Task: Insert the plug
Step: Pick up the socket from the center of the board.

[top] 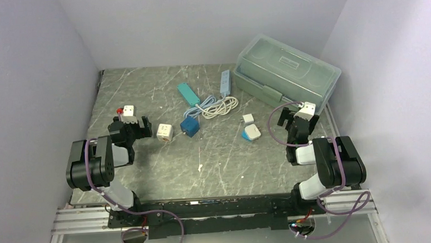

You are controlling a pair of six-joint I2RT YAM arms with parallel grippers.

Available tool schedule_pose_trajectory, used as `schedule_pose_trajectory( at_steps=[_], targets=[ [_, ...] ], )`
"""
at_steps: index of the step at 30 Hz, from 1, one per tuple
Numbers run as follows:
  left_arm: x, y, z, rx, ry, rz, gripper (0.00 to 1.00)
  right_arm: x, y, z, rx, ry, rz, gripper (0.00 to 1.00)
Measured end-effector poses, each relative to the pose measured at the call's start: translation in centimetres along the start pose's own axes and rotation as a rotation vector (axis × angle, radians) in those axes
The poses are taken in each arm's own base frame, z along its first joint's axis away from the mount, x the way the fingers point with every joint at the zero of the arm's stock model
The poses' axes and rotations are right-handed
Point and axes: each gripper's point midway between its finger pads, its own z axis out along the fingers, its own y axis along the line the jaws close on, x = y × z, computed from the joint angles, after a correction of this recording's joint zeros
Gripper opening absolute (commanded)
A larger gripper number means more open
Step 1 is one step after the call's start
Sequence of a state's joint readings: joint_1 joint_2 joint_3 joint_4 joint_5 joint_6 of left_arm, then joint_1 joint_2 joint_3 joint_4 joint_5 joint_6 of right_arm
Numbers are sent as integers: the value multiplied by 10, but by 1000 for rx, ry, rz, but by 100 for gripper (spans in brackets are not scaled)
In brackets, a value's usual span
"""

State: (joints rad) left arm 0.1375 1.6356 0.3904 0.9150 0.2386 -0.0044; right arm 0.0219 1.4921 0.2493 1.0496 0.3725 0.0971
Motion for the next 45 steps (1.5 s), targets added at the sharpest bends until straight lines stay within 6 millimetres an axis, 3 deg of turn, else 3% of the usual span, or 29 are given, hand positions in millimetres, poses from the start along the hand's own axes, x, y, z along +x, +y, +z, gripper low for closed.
schedule_pose_trajectory(
  at_steps=[11, 14, 15, 18, 21, 23, 25, 27, 30, 35, 40, 42, 45],
  targets=[
    [0, 0, 0, 0, 1, -1, 99, -2, 0, -1, 1, -2, 0, 100],
    [0, 3, 5, 7, 98, -25, 99, -12, 2, -4, 9, -7, -6, 100],
    [-8, 4, 10, 16, 130, -27, 99, -17, 4, -5, 13, -2, -7, 100],
    [-63, 6, 28, 48, 167, -26, 99, -46, 14, -2, 20, 21, 58, 100],
    [-109, 3, 31, 97, 189, -22, 99, -77, 24, 6, 26, 29, 215, 100],
    [-121, -1, 29, 127, 224, -36, 99, -88, 32, 6, -21, 29, 285, 100],
    [-118, -5, 21, 156, 286, -66, 99, -89, 43, 1, -64, 43, 307, 100],
    [-105, -10, 11, 178, 348, -98, 99, -82, 73, -6, -133, 93, 266, 100],
    [-88, -14, -1, 195, 422, -135, 99, -81, 151, -24, -306, 150, 144, 100],
    [-84, -19, -16, 208, 469, -156, 99, -84, 257, -61, -533, 155, -28, 97],
    [-84, -22, -21, 220, 486, -158, 99, -62, 324, -70, -634, 181, -174, 82],
    [-82, -23, -23, 225, 497, -162, 99, -50, 349, -63, -659, 209, -227, 78],
    [-80, -25, -25, 237, 507, -167, 99, -35, 370, -53, -685, 246, -276, 71]
  ],
)
